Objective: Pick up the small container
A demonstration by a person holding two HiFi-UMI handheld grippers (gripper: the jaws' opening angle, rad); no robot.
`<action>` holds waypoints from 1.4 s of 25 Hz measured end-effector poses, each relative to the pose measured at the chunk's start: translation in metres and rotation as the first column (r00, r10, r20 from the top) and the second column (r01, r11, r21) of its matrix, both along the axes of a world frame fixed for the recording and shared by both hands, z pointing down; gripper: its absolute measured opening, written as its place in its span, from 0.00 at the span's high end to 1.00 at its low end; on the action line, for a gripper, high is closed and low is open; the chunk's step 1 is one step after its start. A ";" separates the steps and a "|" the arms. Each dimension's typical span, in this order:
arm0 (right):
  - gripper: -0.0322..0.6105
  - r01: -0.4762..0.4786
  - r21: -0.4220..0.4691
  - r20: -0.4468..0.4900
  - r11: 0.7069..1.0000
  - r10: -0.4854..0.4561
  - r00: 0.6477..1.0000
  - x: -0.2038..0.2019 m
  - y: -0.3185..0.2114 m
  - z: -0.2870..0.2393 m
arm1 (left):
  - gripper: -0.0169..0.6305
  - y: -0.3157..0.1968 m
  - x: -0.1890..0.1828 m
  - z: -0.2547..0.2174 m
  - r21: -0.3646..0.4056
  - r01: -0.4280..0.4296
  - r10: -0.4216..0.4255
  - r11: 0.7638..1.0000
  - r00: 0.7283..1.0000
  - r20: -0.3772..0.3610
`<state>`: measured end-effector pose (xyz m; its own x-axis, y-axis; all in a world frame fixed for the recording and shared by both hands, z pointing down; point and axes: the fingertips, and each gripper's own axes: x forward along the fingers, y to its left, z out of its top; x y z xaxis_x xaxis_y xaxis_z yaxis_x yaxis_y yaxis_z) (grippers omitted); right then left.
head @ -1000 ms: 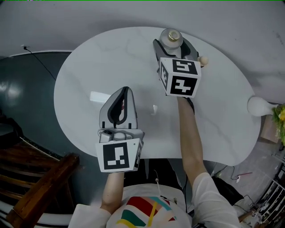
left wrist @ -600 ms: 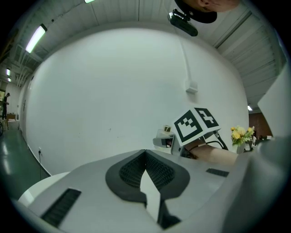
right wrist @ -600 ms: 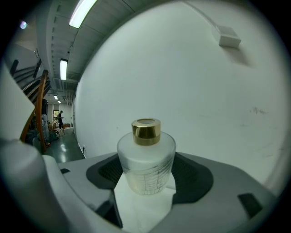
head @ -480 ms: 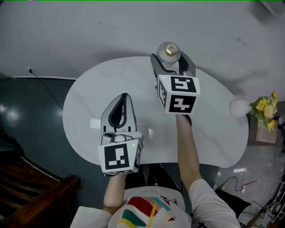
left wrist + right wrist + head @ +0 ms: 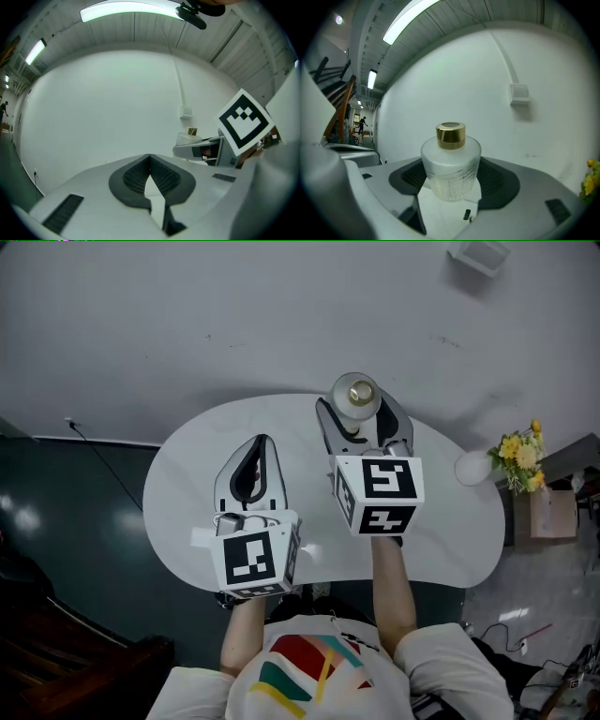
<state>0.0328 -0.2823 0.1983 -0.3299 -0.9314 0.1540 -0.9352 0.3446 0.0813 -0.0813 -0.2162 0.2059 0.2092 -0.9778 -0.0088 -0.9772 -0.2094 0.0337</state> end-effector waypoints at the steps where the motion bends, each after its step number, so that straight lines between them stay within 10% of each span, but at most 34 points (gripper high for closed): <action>1: 0.44 0.005 0.006 0.008 1.000 -0.005 1.000 0.002 0.011 -0.005 | 0.95 0.004 0.003 -0.006 0.010 -0.003 0.003 1.000 1.000 0.007; 13: 0.44 0.048 0.059 -0.025 0.997 -0.046 0.999 0.018 0.122 -0.003 | 0.95 0.054 0.039 -0.037 0.133 -0.050 0.041 0.990 0.997 0.064; 35: 0.44 0.048 0.061 0.059 0.997 -0.052 0.997 0.040 0.140 0.003 | 0.95 0.063 0.065 -0.033 0.135 -0.088 0.076 0.987 0.993 0.087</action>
<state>0.0730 -0.1420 0.2014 -0.3835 -0.9203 0.0777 -0.9206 0.3876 0.0472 -0.0166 -0.1528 0.1726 0.2943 -0.9478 -0.1225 -0.9549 -0.2862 -0.0796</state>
